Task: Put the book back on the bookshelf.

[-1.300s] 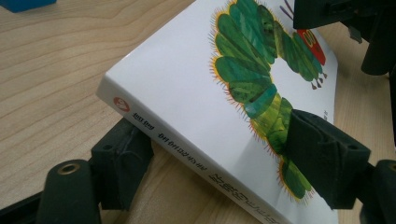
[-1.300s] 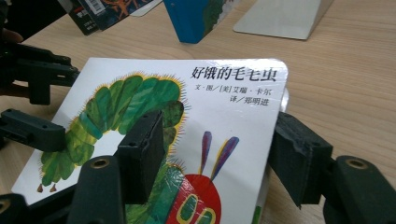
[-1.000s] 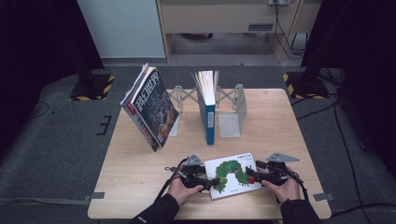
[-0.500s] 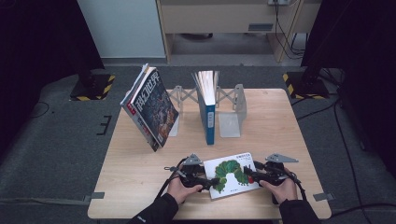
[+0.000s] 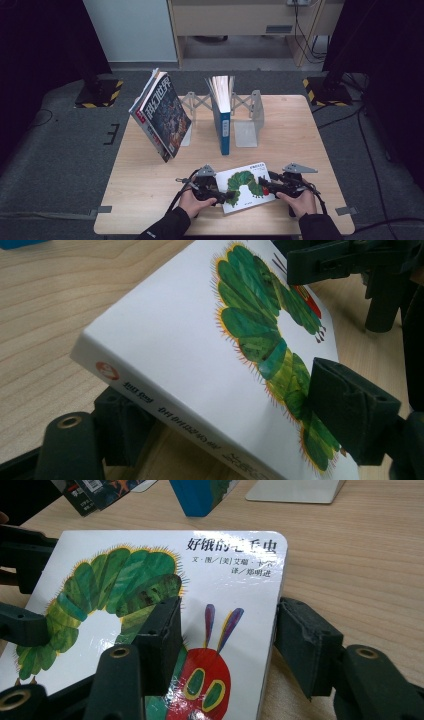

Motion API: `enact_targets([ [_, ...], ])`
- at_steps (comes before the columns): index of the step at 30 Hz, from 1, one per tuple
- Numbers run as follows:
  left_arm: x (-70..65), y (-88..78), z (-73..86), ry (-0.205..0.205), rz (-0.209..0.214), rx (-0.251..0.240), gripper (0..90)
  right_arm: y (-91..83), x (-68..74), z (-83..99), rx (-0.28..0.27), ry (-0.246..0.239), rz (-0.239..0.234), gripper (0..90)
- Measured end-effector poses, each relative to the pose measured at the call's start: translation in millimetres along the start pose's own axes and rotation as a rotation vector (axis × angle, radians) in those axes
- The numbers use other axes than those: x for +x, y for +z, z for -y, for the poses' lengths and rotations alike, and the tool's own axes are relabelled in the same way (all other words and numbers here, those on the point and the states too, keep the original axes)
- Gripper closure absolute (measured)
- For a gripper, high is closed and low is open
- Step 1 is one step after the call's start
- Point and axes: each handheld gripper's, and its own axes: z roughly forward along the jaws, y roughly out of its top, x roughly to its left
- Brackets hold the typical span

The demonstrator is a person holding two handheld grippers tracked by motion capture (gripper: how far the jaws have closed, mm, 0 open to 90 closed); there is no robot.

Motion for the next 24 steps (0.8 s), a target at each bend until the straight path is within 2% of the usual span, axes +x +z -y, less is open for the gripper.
enact_targets([
  [4,0.7,-0.5,0.1,-0.006,-0.004,-0.002,23.3,0.4,-0.9,0.9,-0.011,0.008,-0.013,41.6],
  [8,1.3,-0.7,0.1,-0.012,-0.001,-0.004,24.1,1.0,-0.1,3.3,0.01,0.025,-0.022,36.0],
  [14,1.4,-0.9,0.8,-0.028,-0.003,-0.014,25.8,0.6,0.1,4.4,0.016,0.018,-0.025,35.9],
  [16,1.6,-0.7,0.8,-0.039,-0.001,-0.018,26.7,0.7,0.0,3.9,0.017,0.03,-0.025,35.8],
  [20,2.6,-2.1,-0.5,-0.069,0.01,-0.033,31.4,0.8,-1.3,3.0,0.011,0.028,-0.021,35.3],
  [21,2.5,-2.1,-1.6,-0.062,0.029,-0.046,32.9,0.5,-1.5,2.6,0.007,0.025,-0.02,35.1],
  [22,2.0,-3.9,-2.1,-0.065,0.013,-0.039,34.3,0.2,-1.4,2.2,0.003,0.029,-0.023,35.0],
  [24,1.0,-6.4,-4.6,-0.062,0.015,-0.037,37.5,-0.2,-0.8,1.4,-0.009,0.036,-0.03,34.4],
])
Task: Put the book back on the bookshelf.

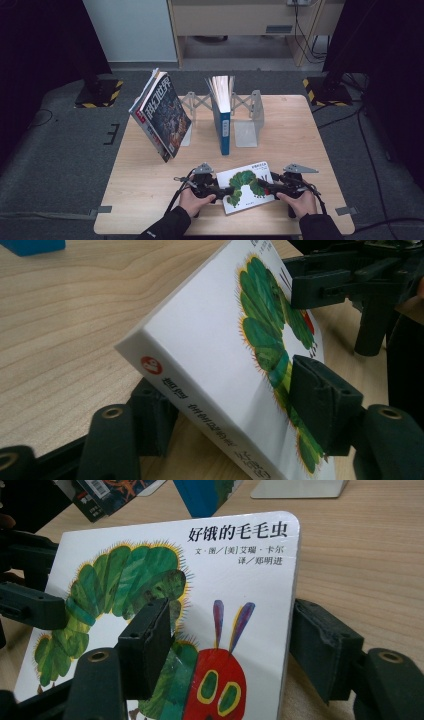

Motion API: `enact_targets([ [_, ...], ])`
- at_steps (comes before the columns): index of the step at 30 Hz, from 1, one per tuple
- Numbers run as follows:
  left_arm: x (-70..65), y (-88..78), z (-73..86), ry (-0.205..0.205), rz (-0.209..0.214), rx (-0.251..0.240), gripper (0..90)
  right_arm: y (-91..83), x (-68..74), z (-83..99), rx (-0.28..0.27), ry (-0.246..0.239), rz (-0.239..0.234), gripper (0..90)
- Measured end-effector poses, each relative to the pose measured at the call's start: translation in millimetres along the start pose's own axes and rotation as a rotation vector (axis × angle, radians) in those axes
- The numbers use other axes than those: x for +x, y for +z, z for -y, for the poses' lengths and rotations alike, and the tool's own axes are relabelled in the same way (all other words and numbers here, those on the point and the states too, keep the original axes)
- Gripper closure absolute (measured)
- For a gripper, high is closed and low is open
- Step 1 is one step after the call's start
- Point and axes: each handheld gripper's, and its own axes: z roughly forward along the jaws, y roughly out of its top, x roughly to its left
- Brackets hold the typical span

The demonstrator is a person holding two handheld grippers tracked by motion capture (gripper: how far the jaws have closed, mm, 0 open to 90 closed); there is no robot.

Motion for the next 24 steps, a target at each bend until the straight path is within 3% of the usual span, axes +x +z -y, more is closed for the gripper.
enact_targets([
  [8,-2.7,-4.5,-4.5,0.008,0.005,-0.015,43.4,-1.9,0.5,-3.1,-0.013,-0.013,-0.005,34.5],
  [14,-8.6,-10.0,-10.4,0.05,-0.008,-0.076,51.5,-6.5,1.1,-8.5,-0.072,-0.029,0.008,37.5],
  [24,-10.2,-12.8,-12.5,0.052,0.003,-0.084,55.6,-8.4,0.3,-9.2,-0.103,-0.024,0.004,38.5],
])
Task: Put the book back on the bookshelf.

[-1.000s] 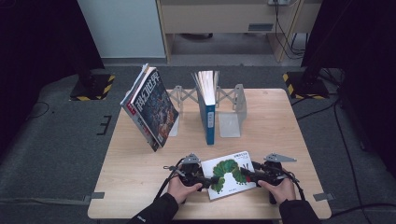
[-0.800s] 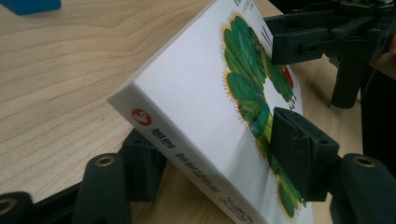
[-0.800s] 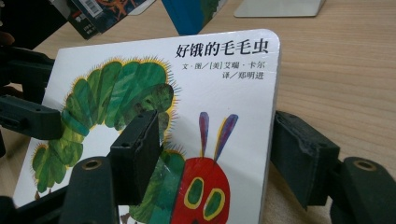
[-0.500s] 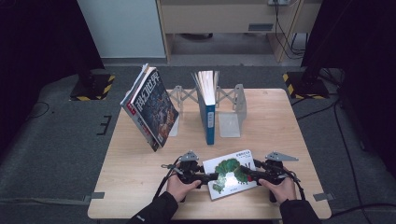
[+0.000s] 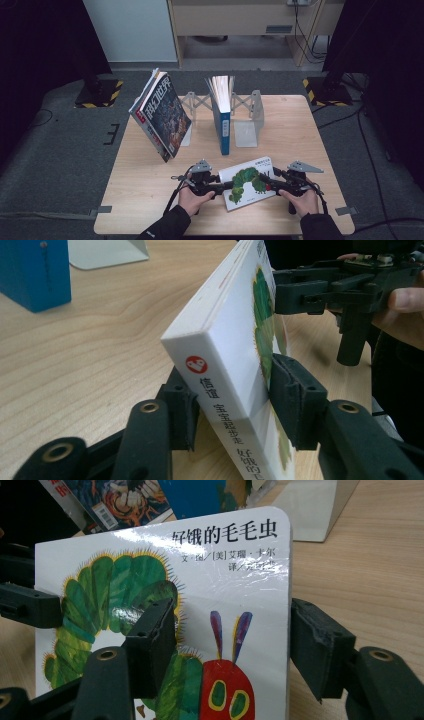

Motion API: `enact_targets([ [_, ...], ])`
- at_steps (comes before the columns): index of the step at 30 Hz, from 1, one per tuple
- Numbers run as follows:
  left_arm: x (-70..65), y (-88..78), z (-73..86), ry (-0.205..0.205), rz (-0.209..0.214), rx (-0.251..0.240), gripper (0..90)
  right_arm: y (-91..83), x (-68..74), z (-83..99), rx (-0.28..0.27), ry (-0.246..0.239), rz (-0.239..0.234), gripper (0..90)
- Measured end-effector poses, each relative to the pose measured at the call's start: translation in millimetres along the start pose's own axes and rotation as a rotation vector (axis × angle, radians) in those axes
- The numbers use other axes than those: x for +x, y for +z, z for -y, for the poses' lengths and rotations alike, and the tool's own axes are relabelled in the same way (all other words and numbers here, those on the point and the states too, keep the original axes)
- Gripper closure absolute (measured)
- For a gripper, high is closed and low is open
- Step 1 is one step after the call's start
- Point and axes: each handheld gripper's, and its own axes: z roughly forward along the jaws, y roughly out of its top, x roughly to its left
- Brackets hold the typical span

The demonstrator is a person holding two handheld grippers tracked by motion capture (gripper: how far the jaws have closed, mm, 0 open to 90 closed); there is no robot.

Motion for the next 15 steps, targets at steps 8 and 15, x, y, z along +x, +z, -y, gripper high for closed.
enact_targets([
  [8,-2.8,-3.5,-4.4,0.021,0.014,-0.04,63.0,-2.6,-2.3,-3.4,-0.033,-0.014,-0.008,38.7],
  [15,-2.1,-3.6,-3.7,0.014,0.015,-0.041,63.1,-1.2,-3.8,3.6,0.038,-0.013,-0.016,36.7],
])
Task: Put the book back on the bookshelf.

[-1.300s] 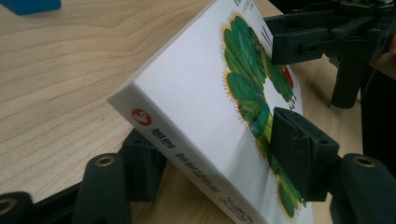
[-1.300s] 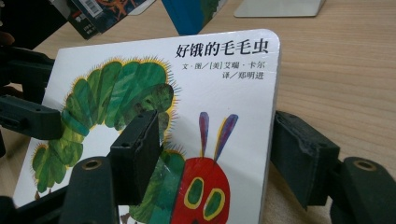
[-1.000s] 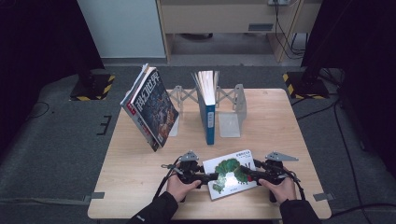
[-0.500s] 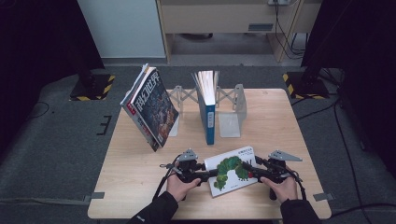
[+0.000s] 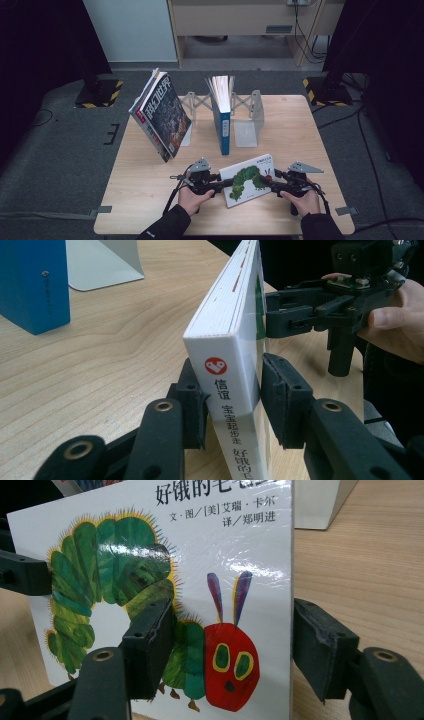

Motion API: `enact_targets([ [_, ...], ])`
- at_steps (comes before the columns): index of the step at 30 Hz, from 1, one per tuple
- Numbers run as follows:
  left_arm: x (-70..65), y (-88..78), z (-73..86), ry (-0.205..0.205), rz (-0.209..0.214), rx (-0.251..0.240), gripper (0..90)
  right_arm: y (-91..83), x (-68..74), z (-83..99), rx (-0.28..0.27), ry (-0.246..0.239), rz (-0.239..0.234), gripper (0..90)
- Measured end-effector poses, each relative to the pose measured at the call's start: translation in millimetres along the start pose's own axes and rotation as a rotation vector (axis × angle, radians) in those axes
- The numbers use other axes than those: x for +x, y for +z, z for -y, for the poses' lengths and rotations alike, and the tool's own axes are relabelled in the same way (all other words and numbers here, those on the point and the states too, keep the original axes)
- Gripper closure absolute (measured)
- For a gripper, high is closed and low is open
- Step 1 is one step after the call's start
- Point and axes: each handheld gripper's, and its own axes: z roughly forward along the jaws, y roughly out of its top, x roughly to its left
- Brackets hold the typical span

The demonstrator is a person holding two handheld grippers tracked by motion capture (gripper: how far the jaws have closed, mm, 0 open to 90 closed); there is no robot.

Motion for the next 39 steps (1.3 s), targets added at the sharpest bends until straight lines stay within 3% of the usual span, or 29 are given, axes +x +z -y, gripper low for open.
enact_targets([
  [3,0.4,2.4,3.0,0.02,-0.016,-0.013,60.4,0.0,-0.1,0.2,0.001,-0.007,0.002,37.6],
  [8,2.9,6.6,6.9,-0.004,0.017,-0.009,59.6,-0.1,-0.3,0.3,0.009,-0.02,0.009,37.7],
  [13,-7.3,20.6,13.0,0.057,0.034,0.059,59.2,0.0,1.1,0.2,0.014,-0.041,-0.001,37.6],
  [24,-11.4,17.1,10.5,0.009,0.088,0.061,71.0,-2.6,0.4,-1.5,0.006,-0.042,-0.017,35.6],
  [27,-15.3,15.8,8.2,0.029,0.079,0.07,74.0,-5.4,-1.3,-2.3,0.004,-0.042,-0.015,35.9],
  [34,-17.7,14.0,5.5,0.0,0.076,0.066,74.5,-16.2,-11.3,-4.6,-0.004,-0.042,0.062,33.0],
  [39,-16.1,6.7,-1.7,-0.018,0.067,0.043,74.7,-20.4,-19.2,-2.8,0.061,-0.081,0.2,28.9],
])
